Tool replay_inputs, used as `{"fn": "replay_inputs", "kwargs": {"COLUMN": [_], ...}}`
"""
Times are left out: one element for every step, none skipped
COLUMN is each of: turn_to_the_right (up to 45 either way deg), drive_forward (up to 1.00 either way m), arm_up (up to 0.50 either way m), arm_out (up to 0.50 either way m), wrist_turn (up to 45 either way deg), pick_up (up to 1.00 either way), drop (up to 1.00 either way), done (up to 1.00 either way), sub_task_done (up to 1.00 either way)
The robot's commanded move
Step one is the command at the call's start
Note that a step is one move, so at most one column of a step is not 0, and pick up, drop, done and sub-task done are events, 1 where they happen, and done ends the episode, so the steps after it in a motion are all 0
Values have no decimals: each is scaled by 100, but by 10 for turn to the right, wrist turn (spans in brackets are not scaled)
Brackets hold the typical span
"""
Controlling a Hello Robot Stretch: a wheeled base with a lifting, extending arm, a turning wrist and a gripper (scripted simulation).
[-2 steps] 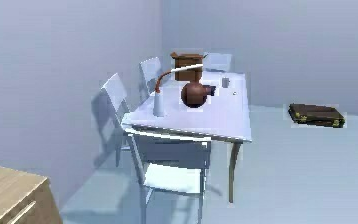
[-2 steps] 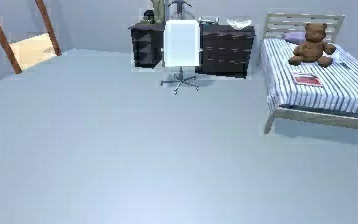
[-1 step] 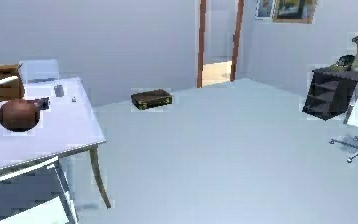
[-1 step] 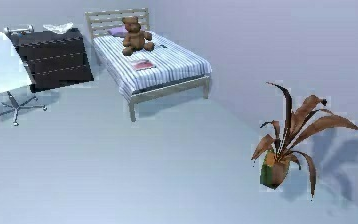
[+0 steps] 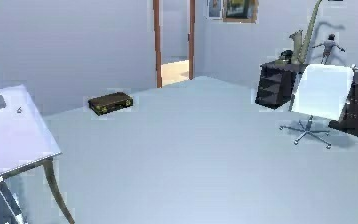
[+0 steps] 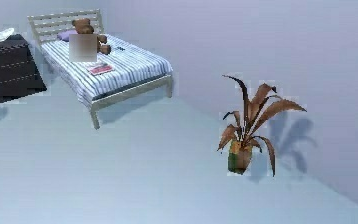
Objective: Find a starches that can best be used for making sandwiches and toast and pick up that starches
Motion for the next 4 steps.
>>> {"fn": "replay_inputs", "kwargs": {"turn_to_the_right": [0,30,0,0], "drive_forward": [100,0,100,100], "arm_up": [0,0,0,0], "arm_out": [0,0,0,0], "wrist_turn": [0,0,0,0], "pick_up": [0,0,0,0], "drop": [0,0,0,0], "done": [0,0,0,0], "sub_task_done": [0,0,0,0]}}
